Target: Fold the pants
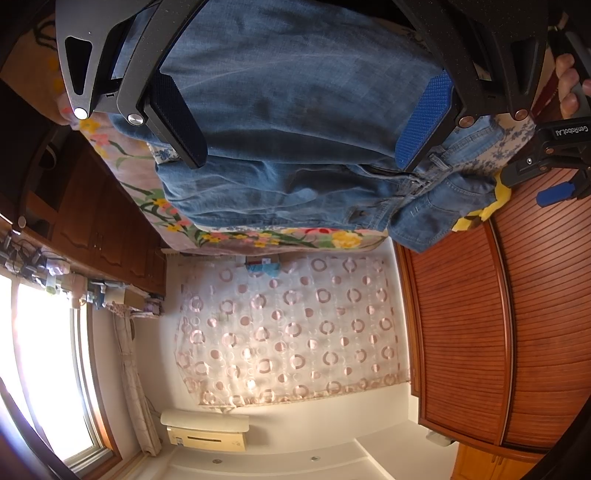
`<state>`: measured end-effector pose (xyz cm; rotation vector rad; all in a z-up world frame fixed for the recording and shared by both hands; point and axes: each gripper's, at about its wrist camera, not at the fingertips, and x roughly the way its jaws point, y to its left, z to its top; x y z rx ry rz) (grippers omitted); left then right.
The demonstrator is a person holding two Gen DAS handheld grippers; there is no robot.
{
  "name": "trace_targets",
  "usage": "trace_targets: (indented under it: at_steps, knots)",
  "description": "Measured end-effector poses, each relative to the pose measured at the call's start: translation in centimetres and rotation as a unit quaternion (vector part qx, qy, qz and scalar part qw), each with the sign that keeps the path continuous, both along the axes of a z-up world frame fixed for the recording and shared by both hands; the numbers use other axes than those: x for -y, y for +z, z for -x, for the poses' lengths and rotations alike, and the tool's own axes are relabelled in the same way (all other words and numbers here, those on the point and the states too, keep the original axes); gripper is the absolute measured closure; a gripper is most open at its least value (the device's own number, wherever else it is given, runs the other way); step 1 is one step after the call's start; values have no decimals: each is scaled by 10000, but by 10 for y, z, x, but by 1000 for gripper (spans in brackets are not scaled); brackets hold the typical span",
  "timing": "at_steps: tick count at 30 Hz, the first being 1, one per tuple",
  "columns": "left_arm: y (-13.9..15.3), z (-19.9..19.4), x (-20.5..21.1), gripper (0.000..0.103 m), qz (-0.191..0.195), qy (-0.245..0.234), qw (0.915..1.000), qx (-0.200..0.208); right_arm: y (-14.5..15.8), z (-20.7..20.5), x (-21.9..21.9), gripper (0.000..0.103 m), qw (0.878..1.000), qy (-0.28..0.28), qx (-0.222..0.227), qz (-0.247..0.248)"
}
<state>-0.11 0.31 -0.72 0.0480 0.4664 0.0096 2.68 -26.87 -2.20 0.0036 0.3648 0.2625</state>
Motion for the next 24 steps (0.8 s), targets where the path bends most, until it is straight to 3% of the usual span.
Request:
trace_targets:
  at_steps: [24]
  knots:
    - [3,1,2,0,-21,4,10000,17,0,1,0,0,10000,5,6,-1]
